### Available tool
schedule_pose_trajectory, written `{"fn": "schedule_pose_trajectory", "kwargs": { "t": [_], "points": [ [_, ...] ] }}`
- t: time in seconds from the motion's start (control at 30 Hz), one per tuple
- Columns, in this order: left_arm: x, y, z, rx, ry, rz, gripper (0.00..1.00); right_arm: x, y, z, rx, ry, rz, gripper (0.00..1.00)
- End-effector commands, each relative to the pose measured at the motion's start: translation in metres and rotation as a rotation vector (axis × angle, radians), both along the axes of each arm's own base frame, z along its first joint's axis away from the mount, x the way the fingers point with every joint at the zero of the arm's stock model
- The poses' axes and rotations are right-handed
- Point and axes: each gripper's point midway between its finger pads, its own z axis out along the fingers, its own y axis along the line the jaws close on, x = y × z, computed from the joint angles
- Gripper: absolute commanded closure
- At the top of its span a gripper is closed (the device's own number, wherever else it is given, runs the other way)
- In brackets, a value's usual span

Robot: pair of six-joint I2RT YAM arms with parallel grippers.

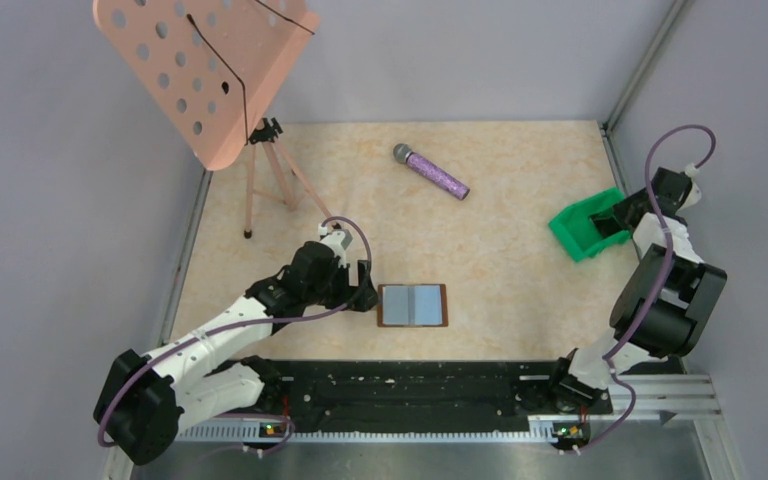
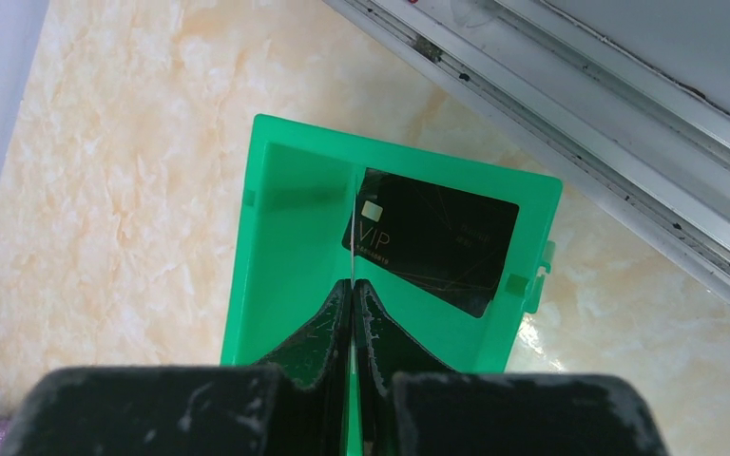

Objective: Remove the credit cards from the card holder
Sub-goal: Place the credit card in the storage box.

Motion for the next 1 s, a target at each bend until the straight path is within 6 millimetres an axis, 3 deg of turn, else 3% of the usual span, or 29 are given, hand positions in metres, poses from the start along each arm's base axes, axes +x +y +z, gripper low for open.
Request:
{"fn": "schedule_pose_trajectory", "kwargs": {
  "t": [0.0,0.43,0.97],
  "points": [
    [0.009,-0.009,0.024,-0.049,-0.063,-0.013,0.05,0.006,-0.008,0.001,-0.002,-0.030,-0.027,1.00],
    [0.009,-0.010,0.022,-0.046,-0.053,-0.017,0.05,0.005,-0.011,-0.011,0.017,-0.024,-0.058,1.00],
    [0.009,-0.011,0.021,-0.044,-0.046,-0.021,0.05,-0.005,-0.029,-0.010,-0.010,-0.007,-0.109,0.98]
  ]
}}
